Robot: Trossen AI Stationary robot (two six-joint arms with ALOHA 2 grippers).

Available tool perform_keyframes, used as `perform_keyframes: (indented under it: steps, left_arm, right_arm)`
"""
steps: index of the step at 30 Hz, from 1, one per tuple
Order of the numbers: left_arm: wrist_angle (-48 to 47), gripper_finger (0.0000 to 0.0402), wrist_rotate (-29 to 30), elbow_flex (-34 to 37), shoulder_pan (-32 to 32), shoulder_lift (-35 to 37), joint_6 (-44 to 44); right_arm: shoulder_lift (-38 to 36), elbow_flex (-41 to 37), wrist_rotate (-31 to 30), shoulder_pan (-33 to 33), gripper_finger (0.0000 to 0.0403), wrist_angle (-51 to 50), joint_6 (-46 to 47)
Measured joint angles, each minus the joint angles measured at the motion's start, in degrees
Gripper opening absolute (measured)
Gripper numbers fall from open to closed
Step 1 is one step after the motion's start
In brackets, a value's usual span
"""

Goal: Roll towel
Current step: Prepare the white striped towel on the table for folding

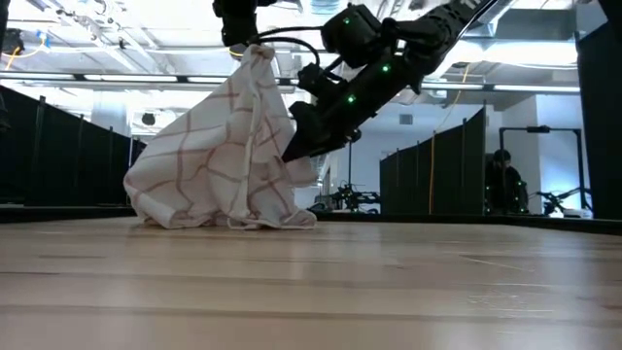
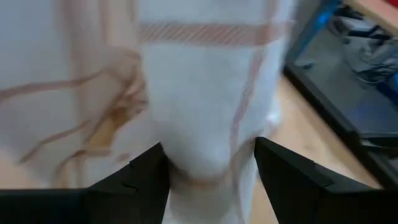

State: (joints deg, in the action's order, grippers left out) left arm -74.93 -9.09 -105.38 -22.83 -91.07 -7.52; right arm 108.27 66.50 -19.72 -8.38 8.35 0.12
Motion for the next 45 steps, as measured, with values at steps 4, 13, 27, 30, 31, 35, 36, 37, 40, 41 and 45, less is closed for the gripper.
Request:
perform_keyframes:
  steps: [4, 13, 27, 30, 31, 35, 36, 37, 40, 41, 45]
  left_arm:
    - [-0.07, 0.0000, -0.02, 0.02, 0.00, 0.00, 0.08]
    - [-1.92, 0.0000, -0.02, 0.02, 1.08, 0.00, -0.34]
    - [-11.94, 0.0000, 0.40, 8.31, 18.58, -0.04, 16.03]
    - [-9.51, 0.0002, 0.75, 12.97, 23.61, 0.10, 23.09]
    - [-8.28, 0.0006, 0.46, 15.05, 25.38, 0.40, 25.80]
    - [3.06, 0.0037, 3.48, 24.67, 32.60, 2.65, 37.56]
    - [5.40, 0.0046, 5.32, 27.27, 34.00, 3.33, 40.76]
    - [8.01, 0.0056, 7.56, 29.70, 35.15, 3.93, 44.01]
    - [16.57, 0.0085, 13.67, 36.01, 37.77, 5.97, 55.23]
    - [19.61, 0.0095, 15.69, 38.33, 38.50, 6.54, 58.63]
    - [34.03, 0.0125, 17.83, 47.63, 39.92, 6.46, 66.32]
  right_arm:
    - [0.33, -0.02, 0.03, -1.25, 0.0166, -1.74, 1.75]
    - [-1.84, 0.12, 5.39, -1.75, 0.0002, -3.99, -3.80]
    - [-2.31, 6.38, 10.83, -5.49, 0.0000, -20.23, -22.01]
    - [-2.32, 7.61, 12.06, -7.49, 0.0000, -22.99, -25.06]
    - [-2.32, 7.83, 12.34, -8.42, 0.0000, -23.79, -25.66]
    - [-2.26, 8.34, 15.50, -12.16, 0.0000, -25.22, -27.11]
    - [-2.28, 8.40, 16.33, -12.92, 0.0000, -25.14, -27.50]
    - [-2.28, 8.44, 16.75, -13.54, 0.0000, -25.23, -27.64]
    - [-2.28, 8.44, 17.39, -14.95, 0.0000, -26.61, -28.56]
    - [-2.28, 8.44, 17.41, -15.51, 0.0000, -26.70, -28.82]
    - [-2.28, 8.77, 19.37, -17.09, 0.0000, -26.62, -29.09]
